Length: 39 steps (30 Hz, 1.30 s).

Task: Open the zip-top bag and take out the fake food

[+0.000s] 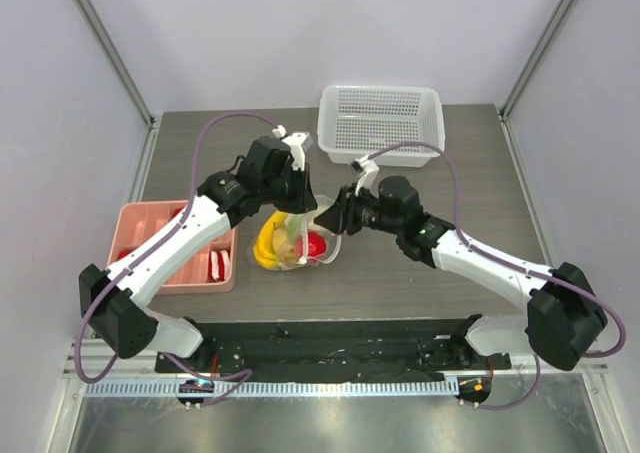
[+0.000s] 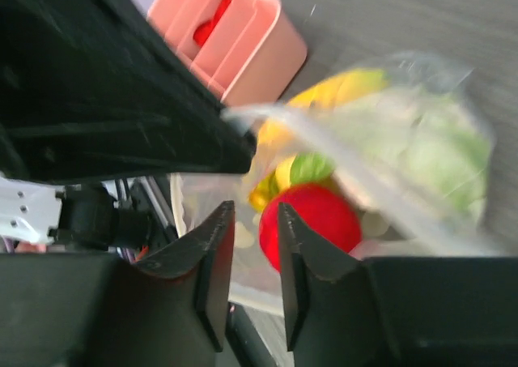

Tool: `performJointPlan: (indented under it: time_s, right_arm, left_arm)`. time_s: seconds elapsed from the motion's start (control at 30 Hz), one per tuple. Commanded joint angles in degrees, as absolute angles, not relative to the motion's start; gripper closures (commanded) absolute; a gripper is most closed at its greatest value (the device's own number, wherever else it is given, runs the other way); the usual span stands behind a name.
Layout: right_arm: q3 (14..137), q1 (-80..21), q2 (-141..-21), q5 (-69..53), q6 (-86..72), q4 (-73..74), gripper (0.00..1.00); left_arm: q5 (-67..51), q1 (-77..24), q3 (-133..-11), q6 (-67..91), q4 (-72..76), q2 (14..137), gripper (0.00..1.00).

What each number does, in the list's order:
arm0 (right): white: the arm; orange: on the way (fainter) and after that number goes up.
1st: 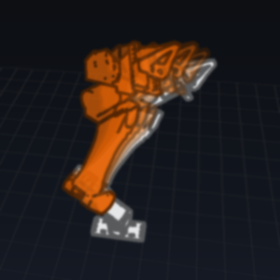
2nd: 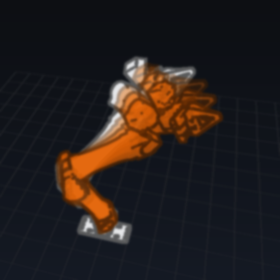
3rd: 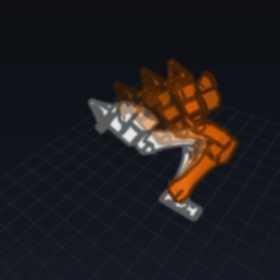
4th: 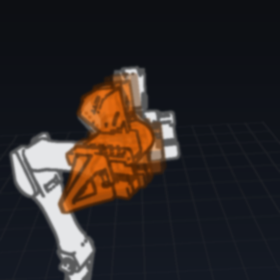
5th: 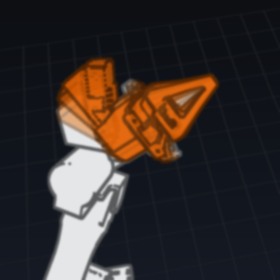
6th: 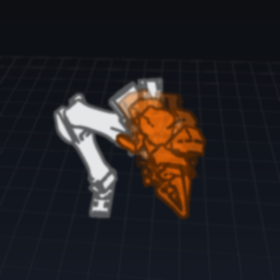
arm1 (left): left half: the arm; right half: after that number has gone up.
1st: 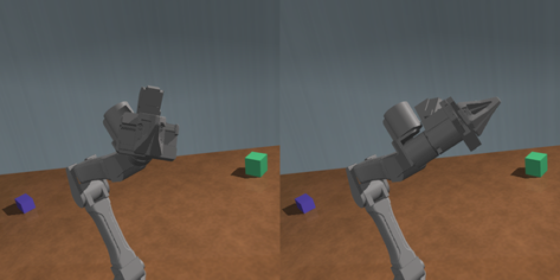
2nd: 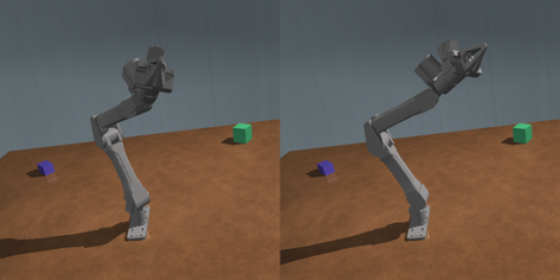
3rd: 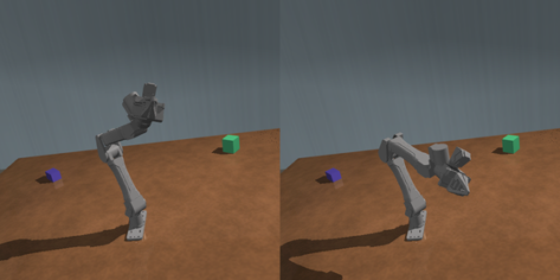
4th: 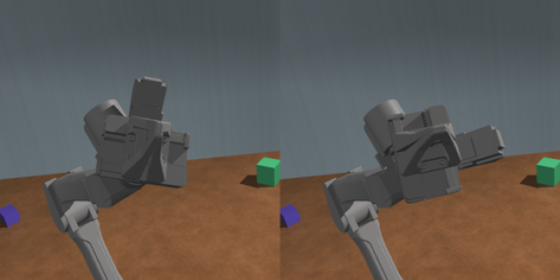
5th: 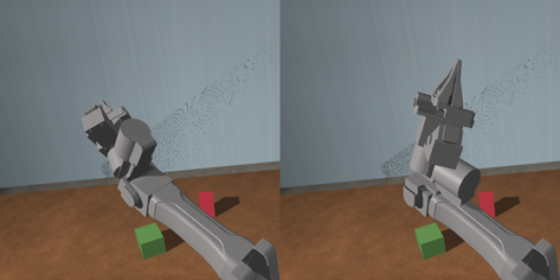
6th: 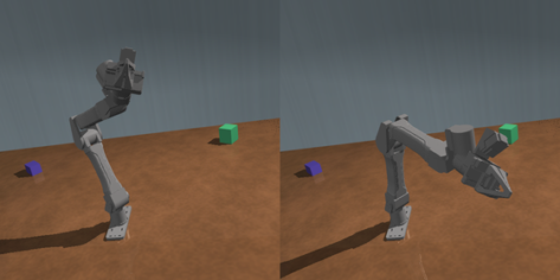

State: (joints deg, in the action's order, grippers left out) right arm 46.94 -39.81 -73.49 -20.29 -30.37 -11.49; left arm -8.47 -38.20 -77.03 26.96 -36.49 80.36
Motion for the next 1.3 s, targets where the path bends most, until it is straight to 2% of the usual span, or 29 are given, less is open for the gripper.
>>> performJointPlan:
  time_s: [0.0,0.13,0.17,0.27,0.4,0.6,0.67,0.87,1.27]
  right_arm:
    - [45.80,-44.90,-72.43,-14.09,-27.96,-12.93,0.69]
    - [43.07,-45.53,-70.83,-11.08,-24.62,-12.13,0.61]
    - [43.24,-45.61,-71.36,-11.25,-23.65,-12.04,0.52]
    - [42.98,-45.70,-75.12,-11.34,-21.45,-15.55,0.41]
    - [42.72,-46.49,-78.75,-10.46,-18.02,-19.24,0.34]
    - [37.89,-47.11,-76.92,-9.76,-13.45,-22.59,0.21]
    - [36.39,-47.20,-75.85,-9.32,-12.14,-22.50,0.13]
    - [34.20,-47.29,-78.39,-10.90,-11.07,-25.65,0.09]
    - [32.79,-48.34,-84.98,-10.19,-11.95,-34.52,0.04]
  left_arm:
    - [-10.46,-38.23,-77.08,27.69,-30.67,77.17,1.00]
    - [-11.68,-38.23,-76.99,27.34,-29.98,76.99,1.00]
    - [-12.82,-38.15,-76.99,27.25,-29.62,77.08,1.00]
    - [-13.80,-38.15,-76.99,26.63,-29.27,77.34,1.00]
    - [-13.18,-38.23,-76.21,26.37,-28.92,76.99,1.00]
    - [-13.54,-37.97,-74.71,24.87,-27.07,75.59,1.00]
    - [-14.32,-37.71,-74.18,24.79,-26.63,75.67,1.00]
    - [-20.20,-35.42,-70.93,28.30,-23.39,76.29,1.00]
    - [-19.95,-35.16,-67.33,30.41,-22.15,76.11,1.00]
